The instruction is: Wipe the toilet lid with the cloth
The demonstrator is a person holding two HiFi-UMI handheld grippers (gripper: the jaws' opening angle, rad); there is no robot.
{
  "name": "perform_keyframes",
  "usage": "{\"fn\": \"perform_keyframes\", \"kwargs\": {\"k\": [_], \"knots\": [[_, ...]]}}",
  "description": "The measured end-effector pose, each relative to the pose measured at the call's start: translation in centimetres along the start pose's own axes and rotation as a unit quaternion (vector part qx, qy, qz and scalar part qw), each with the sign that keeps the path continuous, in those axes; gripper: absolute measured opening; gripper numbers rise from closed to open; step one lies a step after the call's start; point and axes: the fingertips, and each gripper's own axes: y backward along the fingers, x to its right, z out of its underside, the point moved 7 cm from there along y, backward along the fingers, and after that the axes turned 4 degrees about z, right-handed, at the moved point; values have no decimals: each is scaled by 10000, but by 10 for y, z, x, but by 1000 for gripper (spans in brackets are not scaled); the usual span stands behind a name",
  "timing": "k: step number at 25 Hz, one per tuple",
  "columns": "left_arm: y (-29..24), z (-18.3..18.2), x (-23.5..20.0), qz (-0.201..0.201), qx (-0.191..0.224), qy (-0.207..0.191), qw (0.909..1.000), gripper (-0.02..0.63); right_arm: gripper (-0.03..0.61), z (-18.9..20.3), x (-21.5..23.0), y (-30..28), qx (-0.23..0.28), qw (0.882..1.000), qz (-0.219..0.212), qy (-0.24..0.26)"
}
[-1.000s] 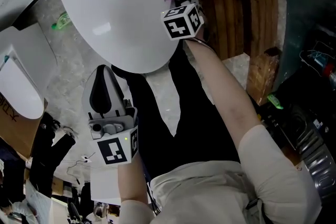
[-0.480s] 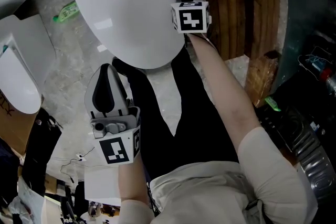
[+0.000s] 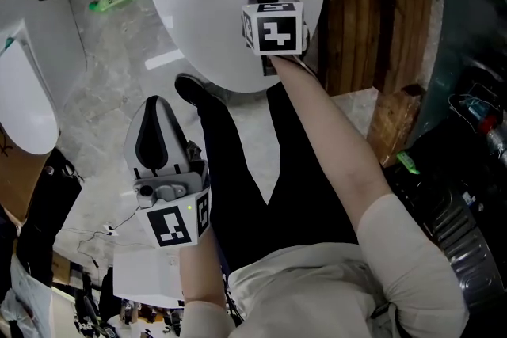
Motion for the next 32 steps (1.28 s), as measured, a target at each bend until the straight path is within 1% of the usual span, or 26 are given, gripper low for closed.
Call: {"fn": "perform_keyframes", "kwargs": {"k": [2,8,11,17,21,24,27,29,31,32], "knots": [[8,1,-8,-94,38,27,9999,16,55,-3,-21,1,2,9999,-130,112],[25,7,-26,-176,76,89,9998,15,55,-4,-90,2,-50,9978,-579,305],[32,12,-35,-180,38,147,9997,17,55,-3,-120,-2,-39,9970,-683,370],[47,17,-49,-239,116,163,9995,17,55,-2,-156,-6,-79,9951,-984,-17],[51,20,-52,-359,143,153,9991,17,55,0,-170,-6,-121,9937,-1096,-199],[52,21,-49,-339,93,159,9993,17,55,1,-181,-7,-148,9926,-1187,-222],[50,16,-41,-228,89,-44,9997,17,55,2,-178,-6,-38,9902,-1393,-124],[46,13,-36,-145,92,-172,9997,17,55,1,-170,-4,72,9839,-1755,-340],[42,12,-32,-92,29,-196,9998,15,55,0,-156,2,295,9715,-2211,-806],[40,11,-29,-67,5,-186,9998,15,55,0,-145,7,431,9653,-2370,-1004]]}}
